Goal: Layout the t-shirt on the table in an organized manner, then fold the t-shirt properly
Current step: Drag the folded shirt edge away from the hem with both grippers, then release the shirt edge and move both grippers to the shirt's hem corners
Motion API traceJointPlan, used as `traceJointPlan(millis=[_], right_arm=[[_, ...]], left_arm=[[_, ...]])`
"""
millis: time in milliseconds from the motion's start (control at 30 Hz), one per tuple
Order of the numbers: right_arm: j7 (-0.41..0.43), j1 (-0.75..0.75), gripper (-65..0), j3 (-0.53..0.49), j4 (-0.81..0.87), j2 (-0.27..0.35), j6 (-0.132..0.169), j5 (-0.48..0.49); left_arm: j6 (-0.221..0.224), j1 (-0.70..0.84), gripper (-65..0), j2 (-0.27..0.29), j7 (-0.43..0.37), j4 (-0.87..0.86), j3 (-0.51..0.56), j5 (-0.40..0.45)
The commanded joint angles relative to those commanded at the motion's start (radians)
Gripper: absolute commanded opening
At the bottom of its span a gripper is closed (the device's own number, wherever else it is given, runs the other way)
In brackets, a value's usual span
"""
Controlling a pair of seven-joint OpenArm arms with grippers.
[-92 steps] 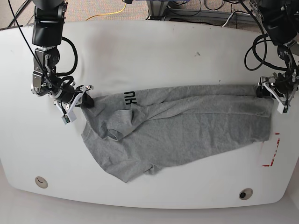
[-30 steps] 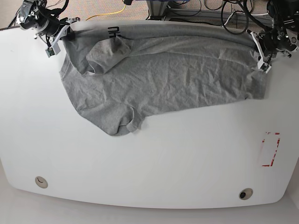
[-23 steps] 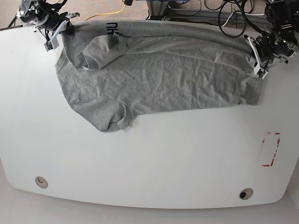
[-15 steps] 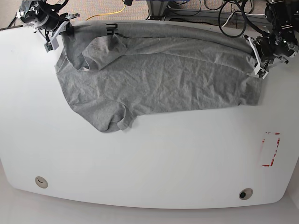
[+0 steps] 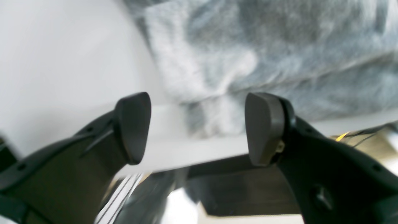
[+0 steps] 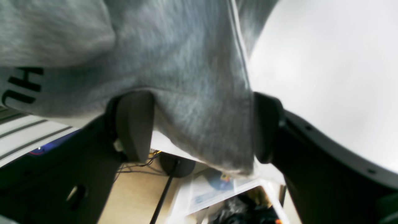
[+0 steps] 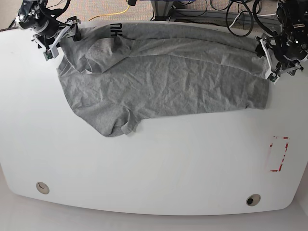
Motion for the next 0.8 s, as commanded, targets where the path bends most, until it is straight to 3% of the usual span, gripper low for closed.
traceJointPlan(millis=[200, 400, 633, 800], right_arm=[[-0.005, 0.083, -19.2, -0.002, 0.005, 0.048, 0.0, 0.002], [-0.025, 0.272, -19.0, -0.011, -0.043, 0.087, 0.0, 0.002], [-0.026, 0.555, -19.5, -0.141, -0.275, 0.138, 0.0, 0.0], [-0.02, 0.695, -19.7, -0.198, -0.456, 0.138, 0.0, 0.0]], left_arm=[[0.0, -0.098, -19.9, -0.002, 0.0, 0.0, -0.083, 0.0], [0.0, -0.239, -20.1, -0.002, 0.0, -0.02, -0.123, 0.009], [0.0, -0.405, -20.3, 0.005, -0.008, -0.195, -0.123, 0.008], [0.0, -0.489, -20.3, 0.005, -0.103, -0.356, -0.121, 0.009]])
